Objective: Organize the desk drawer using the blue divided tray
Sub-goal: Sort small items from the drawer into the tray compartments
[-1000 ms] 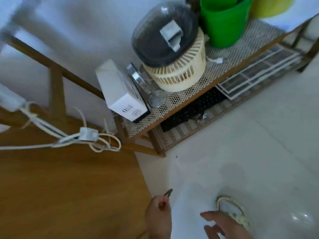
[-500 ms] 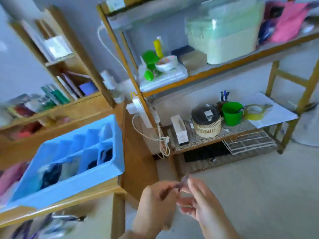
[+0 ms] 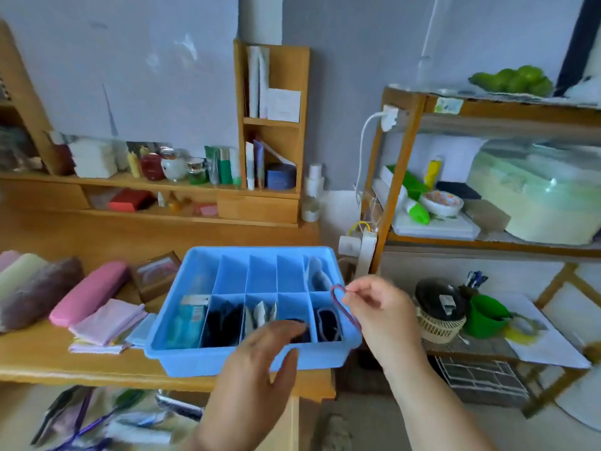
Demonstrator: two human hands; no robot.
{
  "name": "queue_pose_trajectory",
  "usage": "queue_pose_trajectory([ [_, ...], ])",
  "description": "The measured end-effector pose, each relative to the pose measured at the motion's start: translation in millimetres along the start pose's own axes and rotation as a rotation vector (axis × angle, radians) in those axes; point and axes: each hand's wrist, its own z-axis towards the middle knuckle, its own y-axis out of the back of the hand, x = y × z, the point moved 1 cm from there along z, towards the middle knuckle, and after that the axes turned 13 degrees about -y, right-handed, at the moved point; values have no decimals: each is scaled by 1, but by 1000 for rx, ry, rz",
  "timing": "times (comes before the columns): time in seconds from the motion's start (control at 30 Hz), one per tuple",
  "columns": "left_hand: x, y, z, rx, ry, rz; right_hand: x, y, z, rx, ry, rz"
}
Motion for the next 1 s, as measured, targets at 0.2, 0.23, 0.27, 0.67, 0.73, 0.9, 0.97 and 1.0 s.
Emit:
queue_pose_trajectory([
  [0.2,81,38,-24,32,-60,197,-21,-55,45,54,167,-912],
  [0.23,87,40,-28,46,-80,217,-23,-59,44,63,228,-1052],
  [0.27,91,42,-31,62,-104,238,-23,-60,44,89,258,-1137],
  [0.67,81,85,-92,84,-86,281,-40,-35,-2,63,399,-918],
  [0.73,83,100,-125,63,-7,276,-41,-34,-24,-119,633,-791],
  [0.9,123,136,-217,47,472,332,-75,-89,-117,235,715,-644],
  [0.97,143,152,-242,34,684,357,-100,-123,-145,542,433,-772],
  [1.0,152,160,-249,10,754,378,-113,-138,-153,646,303,-836],
])
